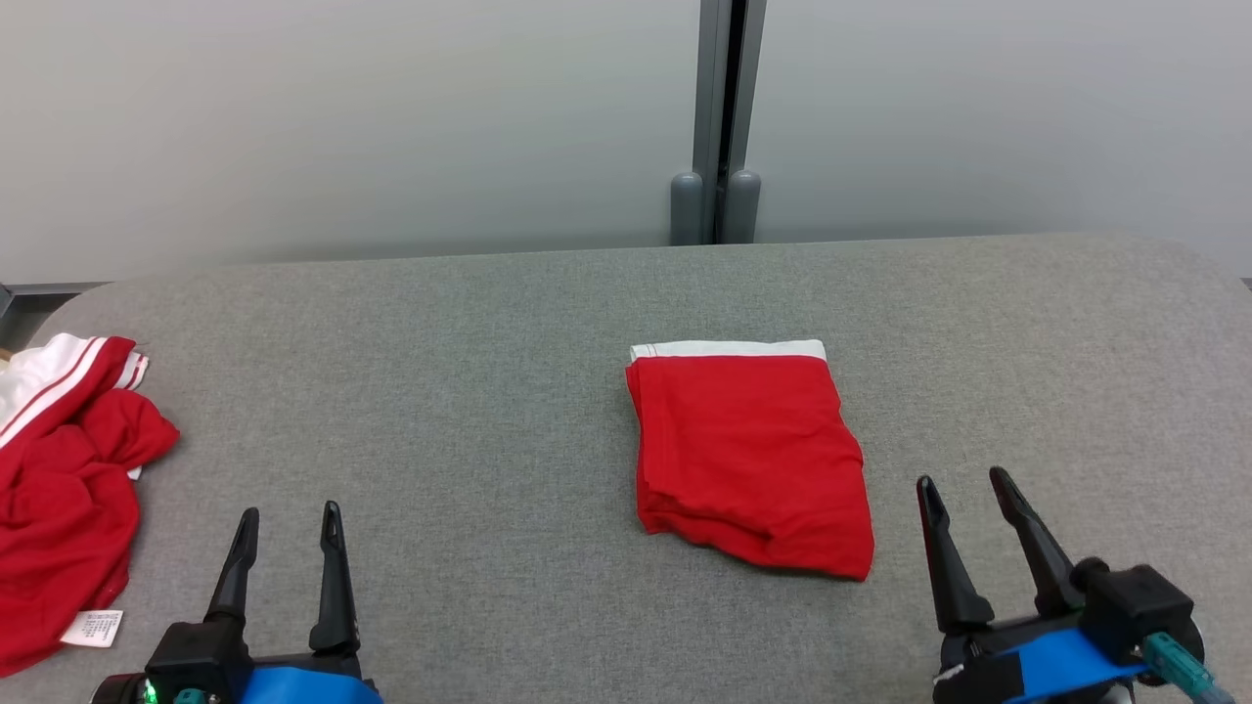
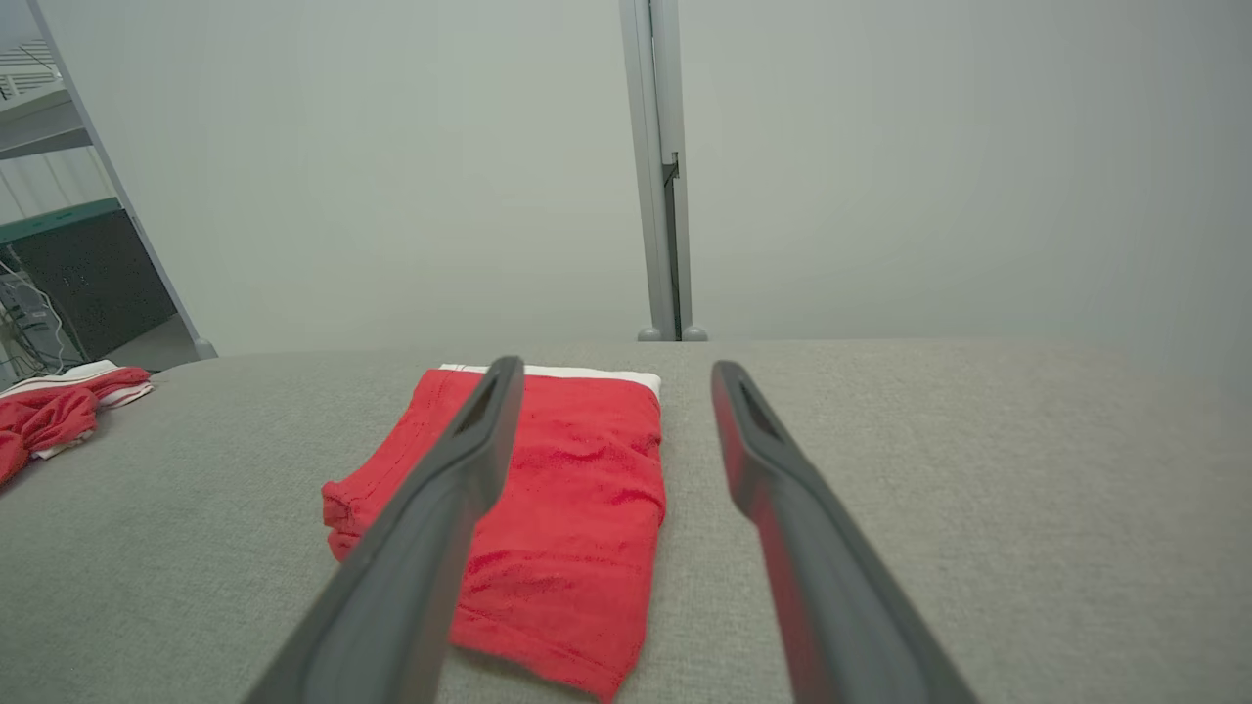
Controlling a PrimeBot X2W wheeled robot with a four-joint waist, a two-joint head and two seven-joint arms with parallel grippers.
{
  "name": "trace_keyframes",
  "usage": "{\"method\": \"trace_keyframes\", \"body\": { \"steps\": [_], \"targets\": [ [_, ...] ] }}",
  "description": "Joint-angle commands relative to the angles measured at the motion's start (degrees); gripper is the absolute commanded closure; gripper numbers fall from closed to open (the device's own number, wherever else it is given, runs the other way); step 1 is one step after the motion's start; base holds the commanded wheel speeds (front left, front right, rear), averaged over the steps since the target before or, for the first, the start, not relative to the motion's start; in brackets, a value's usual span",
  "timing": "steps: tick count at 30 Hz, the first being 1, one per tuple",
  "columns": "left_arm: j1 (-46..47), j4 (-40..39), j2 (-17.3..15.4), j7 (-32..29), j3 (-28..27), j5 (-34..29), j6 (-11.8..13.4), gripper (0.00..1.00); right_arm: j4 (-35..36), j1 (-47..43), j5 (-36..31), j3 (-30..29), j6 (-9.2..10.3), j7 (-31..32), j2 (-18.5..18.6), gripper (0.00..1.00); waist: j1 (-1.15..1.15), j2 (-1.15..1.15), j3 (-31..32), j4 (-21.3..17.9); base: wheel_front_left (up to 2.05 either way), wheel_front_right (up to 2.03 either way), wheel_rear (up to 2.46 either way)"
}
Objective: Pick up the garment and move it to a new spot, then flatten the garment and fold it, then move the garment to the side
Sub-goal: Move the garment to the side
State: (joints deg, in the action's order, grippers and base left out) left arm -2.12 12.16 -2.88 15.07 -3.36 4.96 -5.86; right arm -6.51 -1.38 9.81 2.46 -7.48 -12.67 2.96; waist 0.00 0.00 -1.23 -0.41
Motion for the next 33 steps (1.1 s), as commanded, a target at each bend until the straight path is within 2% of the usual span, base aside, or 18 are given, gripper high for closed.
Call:
{"method": "trace_keyframes", "body": {
  "steps": [1, 7, 11, 24, 33],
  "targets": [
    [0.4, -0.2, 0.0, 0.2, -0.2, 0.0, 0.0, 0.0, 0.0, 1.8, -0.4, 0.1, -0.03, 0.1, -0.1, 0.0, 0.0, 0.0, -0.1, 0.0, 0.0, 0.0, 0.0],
    [1.5, 0.0, 0.0, 0.2, 0.1, 0.3, -0.1, 0.0, -1.3, 9.0, -2.5, 1.2, -0.03, 1.0, -0.1, 0.0, 0.0, 0.0, -1.0, 0.4, 0.0, 0.0, 0.0],
    [2.4, 0.3, 0.0, 0.2, 0.7, 0.6, -0.3, 0.0, -4.7, 15.5, -3.6, 1.0, -0.03, 2.7, -0.1, 0.0, 0.0, 0.0, -2.0, 1.3, 0.0, 0.0, 0.0],
    [6.3, 0.4, 0.0, 0.2, 2.5, 2.1, 0.0, 0.0, -23.8, 28.0, -5.3, -1.8, -0.03, 6.0, 2.7, 0.0, 0.0, 0.0, -8.4, 5.9, 0.0, 0.0, 0.0],
    [8.3, 0.9, 0.0, 0.2, 3.0, 2.5, 0.0, 0.0, -38.5, 31.5, -5.7, -2.7, -0.03, 4.0, 3.4, 0.0, 0.0, 0.0, -10.7, 7.8, 0.0, 0.0, 0.0]
  ]
}}
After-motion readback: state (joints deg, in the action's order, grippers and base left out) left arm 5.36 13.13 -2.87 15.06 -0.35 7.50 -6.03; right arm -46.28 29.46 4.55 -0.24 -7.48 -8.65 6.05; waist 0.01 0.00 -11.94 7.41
